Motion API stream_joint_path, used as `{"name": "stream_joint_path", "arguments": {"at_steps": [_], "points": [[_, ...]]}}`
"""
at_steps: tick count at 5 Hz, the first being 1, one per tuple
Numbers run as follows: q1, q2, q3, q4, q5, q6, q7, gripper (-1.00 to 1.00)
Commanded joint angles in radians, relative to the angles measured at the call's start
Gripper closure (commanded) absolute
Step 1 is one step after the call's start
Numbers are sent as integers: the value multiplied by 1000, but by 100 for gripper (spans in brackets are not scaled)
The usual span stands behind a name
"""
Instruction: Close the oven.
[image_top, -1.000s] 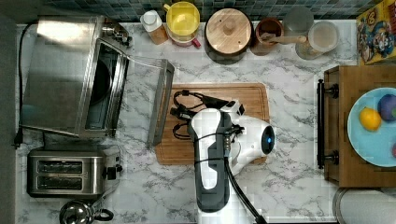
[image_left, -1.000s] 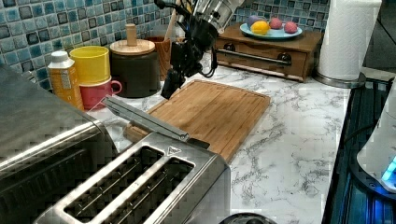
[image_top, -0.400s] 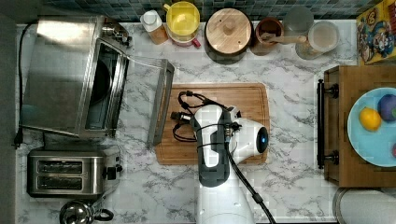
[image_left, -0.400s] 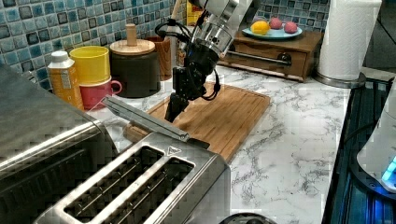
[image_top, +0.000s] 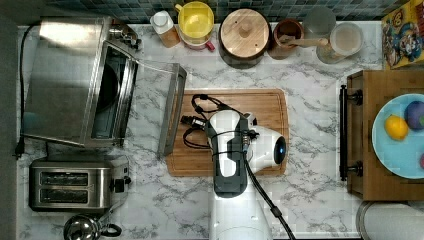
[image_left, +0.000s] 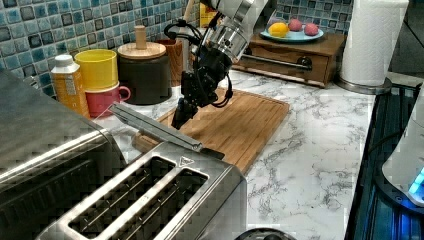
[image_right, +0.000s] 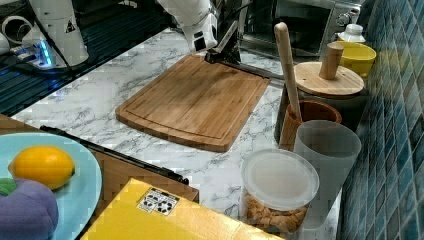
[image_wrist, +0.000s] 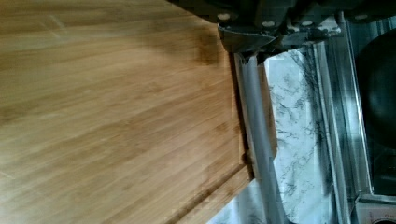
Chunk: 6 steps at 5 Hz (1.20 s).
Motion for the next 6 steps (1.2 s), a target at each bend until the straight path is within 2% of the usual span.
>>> {"name": "stream_joint_path", "arguments": {"at_steps": [1, 3, 4, 6], "points": [[78, 60, 77, 228, -21, 32, -29, 100], [53, 104, 98, 242, -42, 15, 12, 100], [24, 91, 106, 211, 22, -27, -41, 100], [32, 98, 131, 200, 57, -103, -44, 100]]}}
